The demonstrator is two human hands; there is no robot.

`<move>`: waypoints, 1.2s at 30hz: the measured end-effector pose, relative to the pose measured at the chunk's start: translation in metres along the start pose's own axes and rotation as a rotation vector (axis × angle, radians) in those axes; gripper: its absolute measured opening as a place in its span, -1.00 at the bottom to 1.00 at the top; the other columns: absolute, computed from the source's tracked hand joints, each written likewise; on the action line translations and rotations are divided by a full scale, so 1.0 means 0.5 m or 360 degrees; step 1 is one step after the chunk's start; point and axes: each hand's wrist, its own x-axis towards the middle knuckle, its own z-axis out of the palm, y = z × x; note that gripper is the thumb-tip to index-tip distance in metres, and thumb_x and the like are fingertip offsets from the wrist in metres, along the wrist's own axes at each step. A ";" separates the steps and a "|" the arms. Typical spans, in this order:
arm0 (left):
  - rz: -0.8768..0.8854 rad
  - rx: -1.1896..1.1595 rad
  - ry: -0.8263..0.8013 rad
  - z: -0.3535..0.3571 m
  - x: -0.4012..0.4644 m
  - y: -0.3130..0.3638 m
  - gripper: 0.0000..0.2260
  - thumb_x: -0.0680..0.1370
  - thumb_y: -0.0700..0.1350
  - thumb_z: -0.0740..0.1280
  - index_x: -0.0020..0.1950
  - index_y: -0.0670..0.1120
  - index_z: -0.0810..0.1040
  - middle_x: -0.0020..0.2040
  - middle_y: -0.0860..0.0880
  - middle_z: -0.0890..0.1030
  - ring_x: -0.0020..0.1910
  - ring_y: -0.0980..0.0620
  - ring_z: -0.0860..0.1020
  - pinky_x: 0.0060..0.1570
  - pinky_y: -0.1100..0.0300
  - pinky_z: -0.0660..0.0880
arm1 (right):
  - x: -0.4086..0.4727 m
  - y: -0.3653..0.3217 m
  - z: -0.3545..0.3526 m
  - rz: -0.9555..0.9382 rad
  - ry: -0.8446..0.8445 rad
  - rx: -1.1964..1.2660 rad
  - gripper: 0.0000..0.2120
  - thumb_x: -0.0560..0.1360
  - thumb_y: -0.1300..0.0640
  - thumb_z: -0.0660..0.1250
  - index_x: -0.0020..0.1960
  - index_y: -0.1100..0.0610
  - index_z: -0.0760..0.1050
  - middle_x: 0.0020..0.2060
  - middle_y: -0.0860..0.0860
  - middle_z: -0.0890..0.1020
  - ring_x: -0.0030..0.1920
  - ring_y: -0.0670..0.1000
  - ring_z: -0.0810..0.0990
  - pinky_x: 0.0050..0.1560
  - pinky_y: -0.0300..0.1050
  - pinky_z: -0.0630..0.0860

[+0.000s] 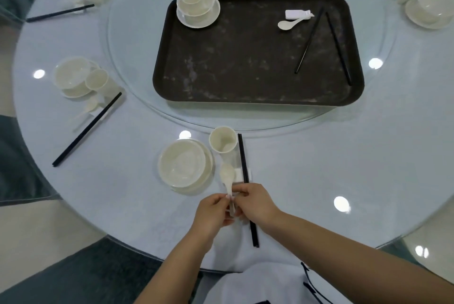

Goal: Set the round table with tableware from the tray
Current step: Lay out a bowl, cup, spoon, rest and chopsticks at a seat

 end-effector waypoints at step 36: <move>0.0902 0.0370 0.0745 -0.106 -0.008 0.102 -0.74 0.57 0.04 0.29 -0.31 0.04 0.56 -0.35 0.13 0.58 -0.33 0.15 0.53 -0.33 0.23 0.37 | 0.127 -0.173 -0.246 -0.0580 0.0704 -0.1462 -0.37 0.58 0.23 0.15 0.59 0.14 0.01 0.58 0.05 0.07 0.57 0.07 0.02 0.52 0.05 0.08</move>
